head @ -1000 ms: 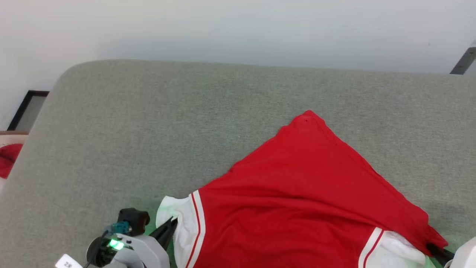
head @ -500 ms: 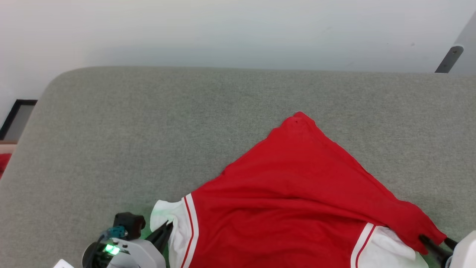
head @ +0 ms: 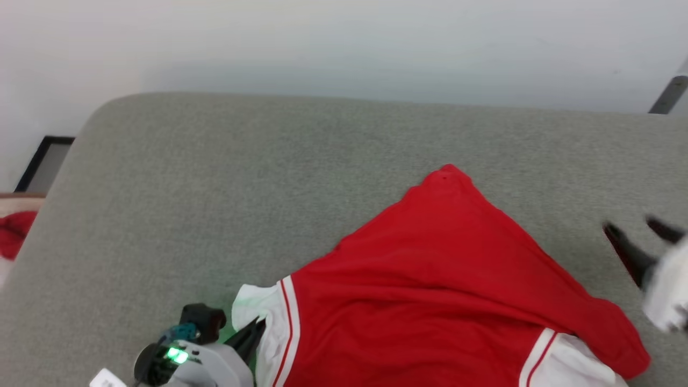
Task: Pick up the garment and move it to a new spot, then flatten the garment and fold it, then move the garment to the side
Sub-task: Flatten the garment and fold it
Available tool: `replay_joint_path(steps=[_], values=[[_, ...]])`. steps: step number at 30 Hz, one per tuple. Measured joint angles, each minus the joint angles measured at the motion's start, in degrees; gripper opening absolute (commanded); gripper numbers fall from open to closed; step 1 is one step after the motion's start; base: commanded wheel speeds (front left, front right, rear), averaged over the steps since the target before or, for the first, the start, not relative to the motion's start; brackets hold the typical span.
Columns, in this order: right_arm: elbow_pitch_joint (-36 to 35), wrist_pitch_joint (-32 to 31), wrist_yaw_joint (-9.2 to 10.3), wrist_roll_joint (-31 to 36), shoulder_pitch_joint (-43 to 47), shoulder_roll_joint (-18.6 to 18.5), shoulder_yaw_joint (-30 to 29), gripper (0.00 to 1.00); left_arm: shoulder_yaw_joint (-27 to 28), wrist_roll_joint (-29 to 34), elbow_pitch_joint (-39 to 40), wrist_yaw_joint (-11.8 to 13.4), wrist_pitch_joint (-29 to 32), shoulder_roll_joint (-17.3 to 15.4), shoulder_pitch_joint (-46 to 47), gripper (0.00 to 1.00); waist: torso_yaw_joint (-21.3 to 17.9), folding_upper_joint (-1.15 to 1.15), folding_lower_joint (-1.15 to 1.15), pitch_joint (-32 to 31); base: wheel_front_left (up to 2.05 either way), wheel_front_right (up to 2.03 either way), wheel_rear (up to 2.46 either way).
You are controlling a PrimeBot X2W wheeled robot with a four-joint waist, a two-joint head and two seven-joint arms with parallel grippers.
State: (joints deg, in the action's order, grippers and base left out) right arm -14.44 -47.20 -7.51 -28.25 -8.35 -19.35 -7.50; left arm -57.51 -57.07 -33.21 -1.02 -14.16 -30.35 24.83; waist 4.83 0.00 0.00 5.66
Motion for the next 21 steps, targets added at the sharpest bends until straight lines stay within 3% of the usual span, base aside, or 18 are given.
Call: replay_joint_path(steps=[3, 10, 21], values=[[3.93, 2.15, -0.01, 1.64, -7.06, -0.54, 4.71, 1.0, -0.19, 0.26, 0.46, -0.02, 0.05, 0.35, 0.92, 0.0, 0.94, 0.0, 0.0, 0.75, 0.0, 0.0, 0.0], [22.67, 4.89, 0.0, 1.47, -24.23, -2.72, 14.23, 1.0, -0.99, 1.51, 0.48, -1.04, 0.54, 2.19, 4.03, 0.0, 4.08, 0.0, 0.0, 3.1, 0.0, 0.0, 0.0], [48.6, 2.7, 0.0, -1.48, -41.64, -4.19, 27.71, 1.0, -2.37, 3.52, -2.44, -3.58, 0.37, 6.99, 9.47, 0.0, 9.82, 0.0, 0.0, 8.08, 0.0, 0.0, 0.0]])
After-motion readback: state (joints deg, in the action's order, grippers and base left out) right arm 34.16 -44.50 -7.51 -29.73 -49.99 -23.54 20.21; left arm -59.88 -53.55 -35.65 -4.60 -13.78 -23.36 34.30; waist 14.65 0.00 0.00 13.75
